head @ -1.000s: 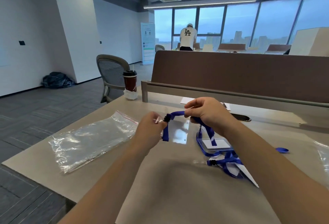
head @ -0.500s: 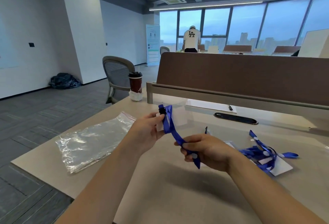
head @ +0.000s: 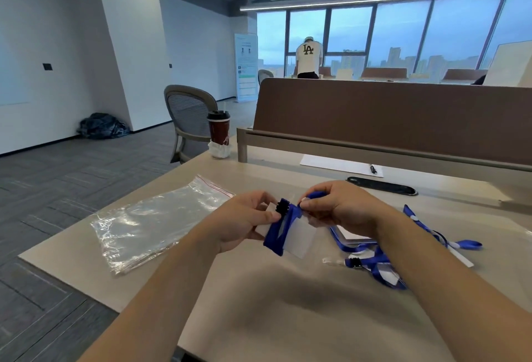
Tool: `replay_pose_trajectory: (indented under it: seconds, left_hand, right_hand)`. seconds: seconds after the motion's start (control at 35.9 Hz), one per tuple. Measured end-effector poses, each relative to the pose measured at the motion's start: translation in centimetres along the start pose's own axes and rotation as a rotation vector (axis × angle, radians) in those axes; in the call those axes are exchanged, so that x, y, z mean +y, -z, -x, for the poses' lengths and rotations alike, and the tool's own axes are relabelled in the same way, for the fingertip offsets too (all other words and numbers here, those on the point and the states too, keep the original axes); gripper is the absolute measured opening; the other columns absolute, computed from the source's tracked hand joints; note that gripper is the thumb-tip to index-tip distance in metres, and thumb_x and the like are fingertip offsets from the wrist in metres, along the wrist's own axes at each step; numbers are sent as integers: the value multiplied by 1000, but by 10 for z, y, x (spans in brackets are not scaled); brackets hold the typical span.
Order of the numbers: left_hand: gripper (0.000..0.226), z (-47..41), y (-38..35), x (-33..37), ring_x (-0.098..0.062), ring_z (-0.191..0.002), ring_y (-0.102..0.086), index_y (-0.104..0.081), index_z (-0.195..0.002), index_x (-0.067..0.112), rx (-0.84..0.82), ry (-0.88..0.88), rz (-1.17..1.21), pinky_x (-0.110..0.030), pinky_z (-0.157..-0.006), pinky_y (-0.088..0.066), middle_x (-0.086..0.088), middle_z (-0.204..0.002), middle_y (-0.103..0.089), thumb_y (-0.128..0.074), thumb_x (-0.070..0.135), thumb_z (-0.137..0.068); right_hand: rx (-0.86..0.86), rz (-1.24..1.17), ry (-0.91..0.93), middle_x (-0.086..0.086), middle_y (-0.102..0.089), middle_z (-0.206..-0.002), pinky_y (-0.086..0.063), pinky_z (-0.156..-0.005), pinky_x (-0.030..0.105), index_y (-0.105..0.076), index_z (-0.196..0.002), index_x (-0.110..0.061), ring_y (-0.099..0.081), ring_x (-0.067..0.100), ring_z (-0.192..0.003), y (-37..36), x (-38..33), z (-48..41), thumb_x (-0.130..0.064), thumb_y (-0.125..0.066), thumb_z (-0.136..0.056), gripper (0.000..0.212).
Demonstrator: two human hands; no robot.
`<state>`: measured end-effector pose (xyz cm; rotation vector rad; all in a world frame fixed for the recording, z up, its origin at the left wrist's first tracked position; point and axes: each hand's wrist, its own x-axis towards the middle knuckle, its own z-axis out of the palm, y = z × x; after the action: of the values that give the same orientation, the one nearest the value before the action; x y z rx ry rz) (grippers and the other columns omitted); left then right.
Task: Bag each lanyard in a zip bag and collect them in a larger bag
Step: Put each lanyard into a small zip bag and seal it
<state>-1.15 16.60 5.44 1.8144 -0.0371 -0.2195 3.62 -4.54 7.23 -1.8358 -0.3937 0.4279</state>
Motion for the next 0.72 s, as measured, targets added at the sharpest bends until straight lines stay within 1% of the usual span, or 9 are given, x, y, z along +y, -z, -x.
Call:
replay_pose_trajectory:
  seconds: [0.06,0.14,0.19,0.28,0.36,0.45,0.53,0.64,0.72]
  left_hand:
    - [26,-1,-2,-1,-24,-106,-63,-58,-120,15,38,-22,44,-42,-89,-58,4,-106,-61,-61,7,-95]
    - [21,-1,-2,-6,-25,-103,-66,-58,-118,12,110,-54,68,-42,-87,-59,-2,-103,-68,-59,8,-97]
    - [16,-2,-2,-10,-27,-101,-67,-60,-113,13,161,-76,55,-43,-87,-58,-8,-102,-72,-59,9,-97]
    - [11,-4,-2,-15,-28,-100,-67,-62,-107,17,250,-94,-3,-48,-91,-56,-9,-99,-73,-62,13,-96]
    - [16,-3,-2,-19,-29,-102,-67,-60,-109,17,289,-91,-20,-50,-93,-55,-10,-103,-72,-66,15,-94]
    - [25,-2,-1,-22,-26,-104,-66,-59,-112,17,322,-76,-54,-48,-90,-57,-8,-112,-69,-71,21,-90]
    - [26,1,0,-26,-26,-103,-67,-60,-108,16,365,-81,-95,-47,-88,-59,-7,-111,-68,-73,25,-88]
    - [24,5,7,-30,-22,-97,-66,-61,-103,17,431,-102,-183,-45,-89,-58,-2,-100,-68,-74,30,-87]
    - [28,8,15,-34,-20,-96,-67,-62,-104,17,463,-103,-196,-45,-88,-58,-1,-101,-69,-75,33,-85]
  right_hand:
    - [67,38,25,8,-76,-87,-59,-74,28,-74,-97,-9,-70,19,-80,-4,-1,-1,-13,-65,-92,11]
    - [143,126,69,3,-75,-87,-56,-69,23,-76,-98,-13,-69,17,-83,-12,0,-3,-19,-65,-93,13]
    - [166,161,90,2,-75,-91,-55,-70,25,-76,-101,-16,-67,18,-86,-19,2,-4,-24,-63,-95,16]
    - [185,248,131,4,-73,-96,-56,-74,30,-74,-107,-17,-64,20,-87,-29,3,-5,-28,-61,-97,20]
    - [199,330,154,1,-72,-97,-55,-81,37,-74,-106,-20,-63,21,-91,-35,0,-7,-33,-66,-92,20]
    - [187,390,170,-3,-71,-93,-50,-73,29,-75,-99,-23,-62,18,-88,-42,-5,-9,-39,-69,-88,20]
    - [183,394,178,-1,-71,-88,-51,-70,28,-74,-93,-23,-62,18,-83,-52,-10,-12,-43,-68,-88,22]
    - [201,427,186,-1,-69,-88,-50,-69,26,-70,-88,-24,-59,14,-78,-66,-11,-20,-36,-66,-91,12]
    - [201,422,197,-1,-68,-91,-49,-71,25,-69,-90,-26,-59,14,-80,-73,-10,-28,-32,-66,-92,7]
